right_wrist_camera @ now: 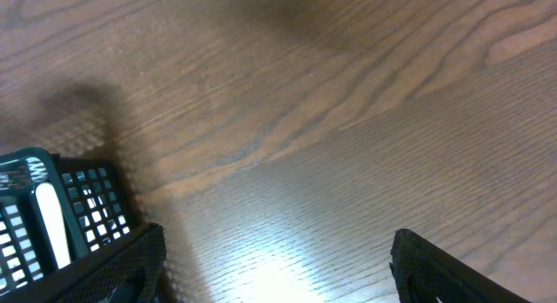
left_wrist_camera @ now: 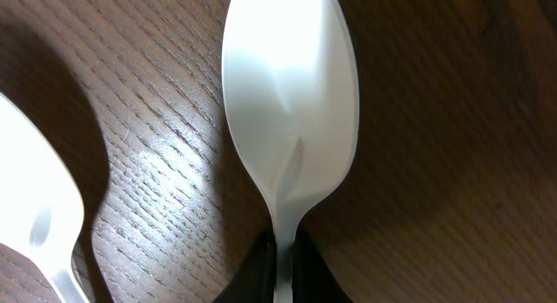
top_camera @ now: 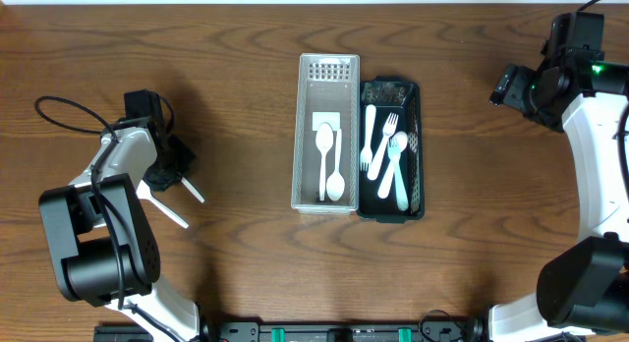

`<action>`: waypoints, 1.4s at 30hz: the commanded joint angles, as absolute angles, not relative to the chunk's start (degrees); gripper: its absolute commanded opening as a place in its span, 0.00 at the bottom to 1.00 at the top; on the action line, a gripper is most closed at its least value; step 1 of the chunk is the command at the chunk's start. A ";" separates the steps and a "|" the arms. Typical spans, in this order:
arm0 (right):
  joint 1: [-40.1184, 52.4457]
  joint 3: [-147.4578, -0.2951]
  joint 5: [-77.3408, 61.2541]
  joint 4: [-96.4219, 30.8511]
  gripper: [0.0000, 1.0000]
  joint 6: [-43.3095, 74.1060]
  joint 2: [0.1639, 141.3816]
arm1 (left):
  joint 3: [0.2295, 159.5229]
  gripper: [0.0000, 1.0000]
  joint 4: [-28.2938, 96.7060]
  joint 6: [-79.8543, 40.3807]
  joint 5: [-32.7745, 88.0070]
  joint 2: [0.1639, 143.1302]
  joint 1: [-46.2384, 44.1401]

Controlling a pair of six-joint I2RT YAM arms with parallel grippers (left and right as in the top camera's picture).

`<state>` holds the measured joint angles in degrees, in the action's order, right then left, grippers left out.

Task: Pack container
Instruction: 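Move the left gripper left and grasp a third white spoon, then place the third white spoon into the clear tray with the left gripper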

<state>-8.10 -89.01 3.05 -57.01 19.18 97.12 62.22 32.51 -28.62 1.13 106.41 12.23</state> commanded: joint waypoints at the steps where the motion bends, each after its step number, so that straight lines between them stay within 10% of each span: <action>1: -8.29 -88.71 3.66 -57.04 0.86 18.57 97.14 | 62.08 0.06 33.01 -27.29 1.10 107.24 11.97; 18: -8.27 -88.71 3.64 -56.77 0.86 18.59 97.14 | 72.36 0.06 43.35 -18.83 -1.32 84.95 -18.31; 36: -8.27 -88.71 3.64 -56.86 0.86 18.57 97.14 | 72.36 0.06 35.73 -15.25 -0.60 102.67 -35.18; 42: -8.27 -88.71 3.64 -56.88 0.86 18.57 97.14 | 73.52 0.49 35.92 -13.45 -0.64 101.38 -35.11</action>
